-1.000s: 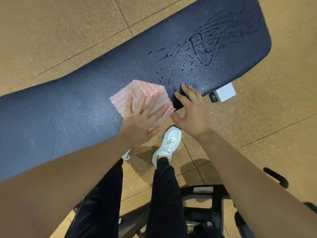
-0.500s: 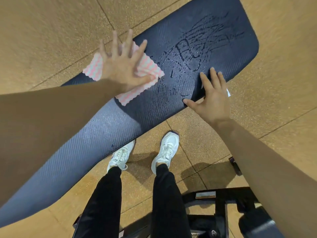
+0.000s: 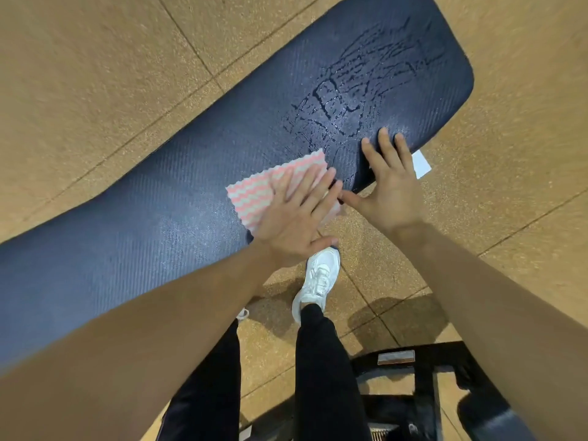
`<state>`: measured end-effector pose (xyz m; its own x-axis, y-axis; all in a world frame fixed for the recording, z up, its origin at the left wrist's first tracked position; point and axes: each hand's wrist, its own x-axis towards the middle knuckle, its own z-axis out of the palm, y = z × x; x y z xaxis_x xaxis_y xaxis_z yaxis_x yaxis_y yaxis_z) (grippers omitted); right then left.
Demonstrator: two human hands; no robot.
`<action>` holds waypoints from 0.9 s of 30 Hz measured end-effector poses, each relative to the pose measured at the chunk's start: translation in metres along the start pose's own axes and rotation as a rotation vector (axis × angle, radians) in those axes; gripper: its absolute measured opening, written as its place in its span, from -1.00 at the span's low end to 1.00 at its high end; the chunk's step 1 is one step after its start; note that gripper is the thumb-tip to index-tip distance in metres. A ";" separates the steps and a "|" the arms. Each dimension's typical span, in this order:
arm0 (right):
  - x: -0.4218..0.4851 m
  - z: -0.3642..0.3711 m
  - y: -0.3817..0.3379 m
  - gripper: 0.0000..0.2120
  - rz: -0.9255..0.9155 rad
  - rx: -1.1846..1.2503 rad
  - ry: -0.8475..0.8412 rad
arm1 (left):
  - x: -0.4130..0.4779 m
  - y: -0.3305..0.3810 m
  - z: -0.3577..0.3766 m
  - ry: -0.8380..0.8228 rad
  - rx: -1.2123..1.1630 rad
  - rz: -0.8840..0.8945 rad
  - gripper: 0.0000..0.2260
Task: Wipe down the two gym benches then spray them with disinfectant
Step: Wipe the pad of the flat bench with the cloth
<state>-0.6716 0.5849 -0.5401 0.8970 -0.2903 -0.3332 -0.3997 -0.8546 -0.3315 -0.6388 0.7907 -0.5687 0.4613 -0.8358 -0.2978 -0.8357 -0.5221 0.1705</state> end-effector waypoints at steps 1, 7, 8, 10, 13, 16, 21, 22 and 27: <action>0.000 -0.001 0.000 -0.09 0.002 -0.004 -0.002 | -0.001 -0.004 -0.002 -0.004 0.001 -0.003 -0.16; -0.001 -0.002 -0.002 -0.08 0.027 -0.026 -0.006 | -0.004 -0.045 -0.014 -0.075 0.043 -0.118 -0.11; 0.000 -0.002 -0.002 -0.08 0.023 -0.019 -0.014 | 0.003 -0.053 -0.019 -0.085 0.036 -0.123 -0.12; 0.001 -0.003 -0.001 -0.09 0.022 -0.051 -0.026 | 0.024 -0.074 -0.027 -0.086 0.043 -0.213 -0.12; 0.001 -0.002 -0.001 -0.09 0.021 -0.064 -0.029 | 0.063 -0.108 -0.044 -0.046 0.045 -0.416 -0.14; 0.002 -0.002 0.001 -0.09 0.013 -0.065 -0.042 | 0.097 -0.137 -0.063 -0.037 -0.137 -0.535 -0.12; 0.004 -0.004 0.000 -0.08 0.004 -0.086 -0.067 | 0.116 -0.139 -0.070 -0.057 -0.181 -0.530 -0.15; 0.004 -0.005 0.000 -0.08 0.003 -0.094 -0.078 | 0.113 -0.129 -0.066 -0.056 -0.127 -0.511 -0.16; 0.006 -0.011 0.001 -0.08 -0.015 -0.117 -0.113 | 0.080 -0.061 -0.038 -0.082 -0.031 -0.411 -0.16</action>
<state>-0.6642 0.5775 -0.5327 0.8731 -0.2330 -0.4282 -0.3563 -0.9046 -0.2342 -0.5398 0.7486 -0.5675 0.7284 -0.5411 -0.4202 -0.5768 -0.8153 0.0500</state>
